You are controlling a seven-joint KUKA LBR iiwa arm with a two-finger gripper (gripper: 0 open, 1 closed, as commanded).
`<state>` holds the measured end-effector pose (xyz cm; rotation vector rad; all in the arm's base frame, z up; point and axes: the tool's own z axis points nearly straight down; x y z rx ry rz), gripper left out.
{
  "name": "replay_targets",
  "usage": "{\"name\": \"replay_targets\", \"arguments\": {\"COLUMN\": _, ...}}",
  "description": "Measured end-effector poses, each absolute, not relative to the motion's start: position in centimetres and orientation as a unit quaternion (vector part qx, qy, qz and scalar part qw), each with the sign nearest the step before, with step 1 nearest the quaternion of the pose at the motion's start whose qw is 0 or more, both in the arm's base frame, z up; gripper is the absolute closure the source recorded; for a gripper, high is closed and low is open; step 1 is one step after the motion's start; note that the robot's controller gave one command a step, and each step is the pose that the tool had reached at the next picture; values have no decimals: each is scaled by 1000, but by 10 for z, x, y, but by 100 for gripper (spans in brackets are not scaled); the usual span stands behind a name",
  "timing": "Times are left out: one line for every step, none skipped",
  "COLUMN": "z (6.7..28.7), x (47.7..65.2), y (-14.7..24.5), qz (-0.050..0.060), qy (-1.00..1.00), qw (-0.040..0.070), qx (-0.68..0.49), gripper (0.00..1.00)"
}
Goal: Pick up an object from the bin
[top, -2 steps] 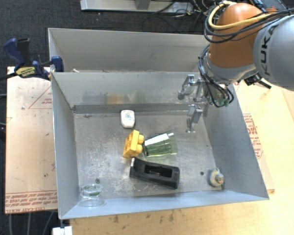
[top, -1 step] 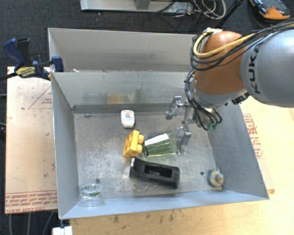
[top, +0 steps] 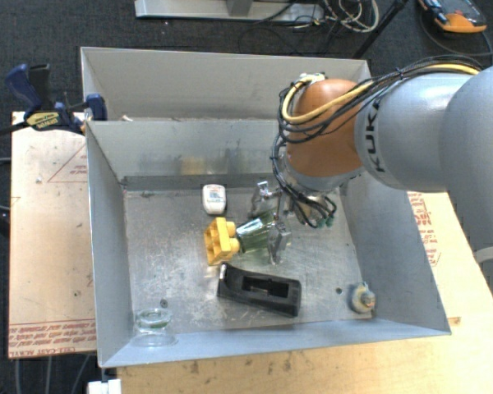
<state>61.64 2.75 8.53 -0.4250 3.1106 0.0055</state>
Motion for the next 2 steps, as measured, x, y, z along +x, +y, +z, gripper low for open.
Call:
{"name": "replay_targets", "arguments": {"z": 85, "x": 616, "y": 28, "qz": 2, "qy": 991, "qw": 1, "qx": -135, "gripper": 100}}
{"name": "replay_targets", "arguments": {"z": 204, "x": 620, "y": 30, "qz": 1, "qy": 993, "qw": 2, "qx": -116, "gripper": 100}}
